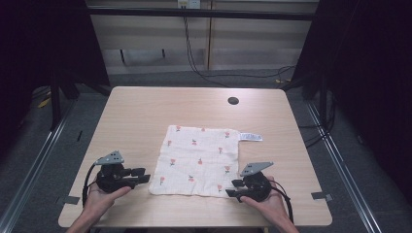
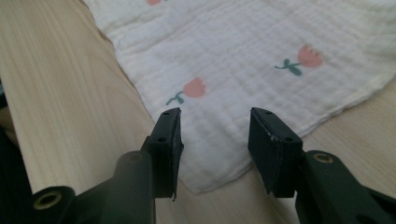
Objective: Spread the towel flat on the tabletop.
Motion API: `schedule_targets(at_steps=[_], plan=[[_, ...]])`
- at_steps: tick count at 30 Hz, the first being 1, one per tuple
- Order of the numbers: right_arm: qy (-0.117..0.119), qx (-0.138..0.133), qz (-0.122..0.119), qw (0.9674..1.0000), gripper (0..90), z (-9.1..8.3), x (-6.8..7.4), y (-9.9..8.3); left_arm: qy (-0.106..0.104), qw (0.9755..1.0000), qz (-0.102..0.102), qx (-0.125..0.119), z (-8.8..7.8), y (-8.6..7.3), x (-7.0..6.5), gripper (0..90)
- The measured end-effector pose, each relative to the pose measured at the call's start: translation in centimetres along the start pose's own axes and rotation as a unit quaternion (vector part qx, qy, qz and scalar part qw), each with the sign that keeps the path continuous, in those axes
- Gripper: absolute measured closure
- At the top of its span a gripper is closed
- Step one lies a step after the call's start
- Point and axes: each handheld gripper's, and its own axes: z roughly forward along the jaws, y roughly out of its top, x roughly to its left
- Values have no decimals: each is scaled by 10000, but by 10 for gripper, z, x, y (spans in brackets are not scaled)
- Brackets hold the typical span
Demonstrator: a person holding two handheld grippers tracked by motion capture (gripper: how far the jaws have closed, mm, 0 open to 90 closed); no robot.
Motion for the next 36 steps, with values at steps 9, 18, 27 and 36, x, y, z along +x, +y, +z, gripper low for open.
schedule_targets(at_steps=[9,18,27,36], plan=[[-363,-30,-476,9982,681,1,6,-4,119,9996,150,191,12,-6,-4,588],[-160,110,-165,9997,884,-6,-10,-5,-123,9941,686,837,31,-11,-20,625],[-119,140,-9,9998,891,-12,-12,-10,-225,9905,912,1004,34,-17,-24,595],[-119,129,0,9998,891,-12,-12,-11,-50,9897,996,1026,34,-18,-25,816]])
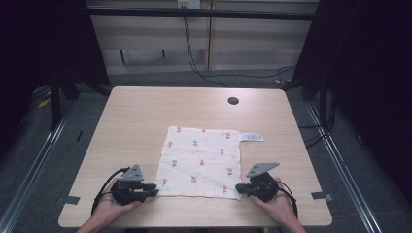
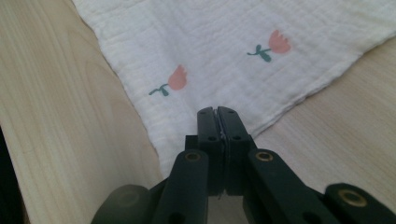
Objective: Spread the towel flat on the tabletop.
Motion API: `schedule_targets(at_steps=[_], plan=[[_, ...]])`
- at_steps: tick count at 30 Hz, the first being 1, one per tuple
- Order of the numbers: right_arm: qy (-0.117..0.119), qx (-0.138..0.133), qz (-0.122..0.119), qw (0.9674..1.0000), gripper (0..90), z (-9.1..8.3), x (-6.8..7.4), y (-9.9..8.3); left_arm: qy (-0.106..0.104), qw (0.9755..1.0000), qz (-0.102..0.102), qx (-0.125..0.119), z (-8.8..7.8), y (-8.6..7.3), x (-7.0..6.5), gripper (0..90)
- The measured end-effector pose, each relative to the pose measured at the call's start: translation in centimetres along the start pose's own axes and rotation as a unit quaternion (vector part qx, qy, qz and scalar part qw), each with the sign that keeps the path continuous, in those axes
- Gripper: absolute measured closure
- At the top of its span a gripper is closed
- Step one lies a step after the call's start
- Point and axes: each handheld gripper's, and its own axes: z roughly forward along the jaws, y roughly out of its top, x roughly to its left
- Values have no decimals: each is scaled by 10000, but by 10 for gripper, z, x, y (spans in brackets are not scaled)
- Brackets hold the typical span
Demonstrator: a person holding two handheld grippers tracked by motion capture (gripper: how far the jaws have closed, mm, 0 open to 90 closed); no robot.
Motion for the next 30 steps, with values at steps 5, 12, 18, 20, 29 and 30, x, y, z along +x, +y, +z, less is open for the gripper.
schedule_targets(at_steps=[5,12,18,20,29,30], plan=[[15,143,-137,9998,896,-5,8,-3,-301,9995,9,137,-4,2,-14,875],[94,168,-81,9998,900,-9,13,-7,-569,9983,-125,21,-16,-2,-21,875],[164,179,-59,9997,900,-16,22,-13,-740,9970,-182,107,-23,-15,-27,874],[266,158,-28,9995,900,-19,24,-19,-787,9967,-156,94,-24,-14,-29,874],[277,104,51,9995,815,-31,25,-29,-1143,9932,-181,92,-18,-15,-30,775],[277,104,51,9995,815,-31,25,-29,-1204,9922,-304,41,-20,-14,-28,775]])
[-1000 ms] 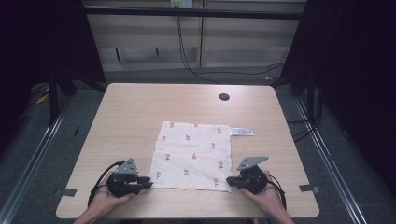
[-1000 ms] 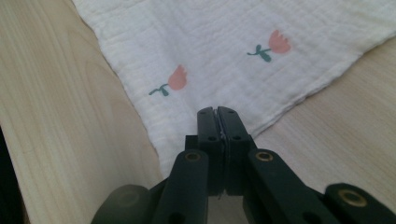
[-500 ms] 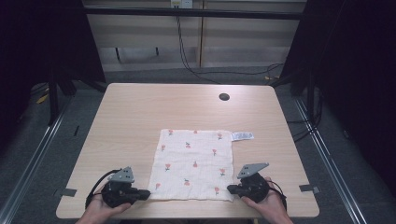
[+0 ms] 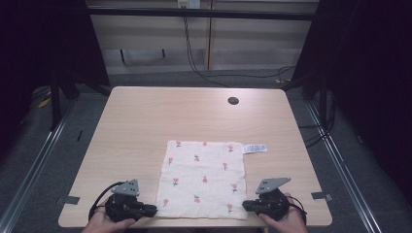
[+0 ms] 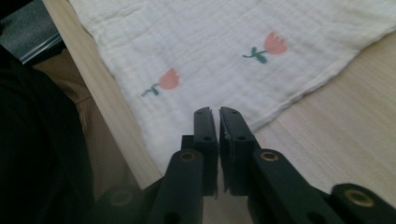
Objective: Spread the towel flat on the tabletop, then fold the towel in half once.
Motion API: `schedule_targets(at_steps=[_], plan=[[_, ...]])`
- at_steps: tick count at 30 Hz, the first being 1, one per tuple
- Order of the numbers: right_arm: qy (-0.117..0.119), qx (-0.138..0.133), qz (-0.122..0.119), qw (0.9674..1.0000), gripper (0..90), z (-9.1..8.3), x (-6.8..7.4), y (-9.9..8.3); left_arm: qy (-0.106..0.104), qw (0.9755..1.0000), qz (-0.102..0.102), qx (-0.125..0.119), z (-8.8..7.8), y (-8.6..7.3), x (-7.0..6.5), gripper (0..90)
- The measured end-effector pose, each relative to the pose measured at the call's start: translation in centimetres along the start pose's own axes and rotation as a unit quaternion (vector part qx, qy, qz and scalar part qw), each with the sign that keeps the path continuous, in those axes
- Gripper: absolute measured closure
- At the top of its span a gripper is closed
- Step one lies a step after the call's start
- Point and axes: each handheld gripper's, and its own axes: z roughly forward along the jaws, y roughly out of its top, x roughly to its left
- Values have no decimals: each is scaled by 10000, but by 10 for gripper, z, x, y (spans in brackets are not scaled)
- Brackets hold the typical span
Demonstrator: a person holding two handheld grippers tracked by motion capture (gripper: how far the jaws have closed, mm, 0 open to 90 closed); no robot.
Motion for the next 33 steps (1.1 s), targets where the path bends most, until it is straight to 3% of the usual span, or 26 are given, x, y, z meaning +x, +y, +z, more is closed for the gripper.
schedule_targets(at_steps=[1,2,3,4,5,9,14,17,20,23,28,29,33], plan=[[75,-180,95,9998,730,-2,-2,1,-25,9999,25,-97,-2,0,1,771],[75,-180,95,9998,730,-2,-2,1,-12,9998,-2,-178,-5,0,2,771],[-46,-269,204,9994,638,-4,-4,4,-70,9996,-65,-279,-8,0,3,750],[-46,-269,204,9994,638,-4,-4,4,-96,9993,-129,-348,-10,-1,5,750],[-88,-396,281,9988,603,-4,-8,7,-3,9992,-148,-372,-12,-1,7,742],[-174,-455,321,9983,546,-4,-13,12,306,9973,-376,-548,-18,2,18,676],[-231,-599,310,9975,534,-6,-17,17,532,9948,-486,-723,-23,8,28,643],[-257,-715,309,9966,527,-13,-24,30,692,9930,-560,-780,-25,15,39,631],[-320,-760,255,9963,527,-13,-28,38,658,9925,-588,-842,-25,19,43,632],[-416,-758,253,9959,521,-9,-40,51,825,9918,-521,-823,-24,26,51,615],[-579,-742,129,9955,522,-8,-55,68,841,9917,-403,-886,-27,35,57,611],[-624,-825,139,9945,524,-8,-61,74,903,9900,-390,-1015,-30,40,61,612],[-601,-869,159,9943,524,-7,-66,80,938,9874,-468,-1182,-34,48,70,612]])
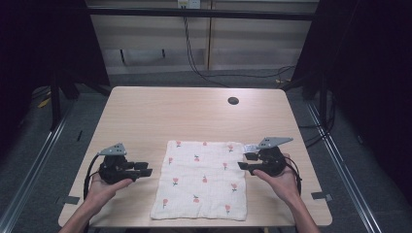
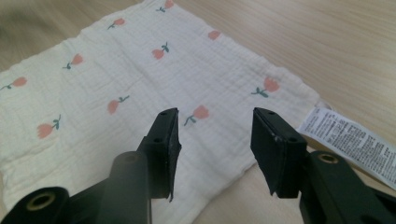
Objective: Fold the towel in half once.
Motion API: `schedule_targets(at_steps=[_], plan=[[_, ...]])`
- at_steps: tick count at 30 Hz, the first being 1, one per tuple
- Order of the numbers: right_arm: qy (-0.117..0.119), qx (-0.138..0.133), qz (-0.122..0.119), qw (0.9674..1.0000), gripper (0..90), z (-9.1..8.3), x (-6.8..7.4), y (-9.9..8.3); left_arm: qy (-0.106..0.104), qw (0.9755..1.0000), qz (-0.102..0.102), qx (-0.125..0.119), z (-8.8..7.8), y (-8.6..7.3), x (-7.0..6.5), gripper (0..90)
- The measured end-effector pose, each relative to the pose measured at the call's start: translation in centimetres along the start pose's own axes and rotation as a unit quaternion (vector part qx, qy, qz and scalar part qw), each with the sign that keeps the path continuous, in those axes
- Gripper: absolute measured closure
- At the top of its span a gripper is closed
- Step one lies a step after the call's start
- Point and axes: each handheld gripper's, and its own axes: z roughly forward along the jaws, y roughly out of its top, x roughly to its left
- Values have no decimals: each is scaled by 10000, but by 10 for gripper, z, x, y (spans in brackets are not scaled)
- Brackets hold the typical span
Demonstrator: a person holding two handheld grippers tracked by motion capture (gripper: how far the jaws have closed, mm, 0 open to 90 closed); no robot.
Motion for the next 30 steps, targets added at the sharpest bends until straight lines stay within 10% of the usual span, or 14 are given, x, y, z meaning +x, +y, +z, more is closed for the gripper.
schedule_targets(at_steps=[13,17,30], plan=[[-27,-44,41,10000,533,22,-31,22,180,9989,10,-443,27,41,21,632],[-34,-199,230,9995,540,28,-44,28,450,9990,-20,-56,45,44,31,601],[-96,59,418,9991,550,69,-68,37,500,9987,-56,10,81,48,44,536]])
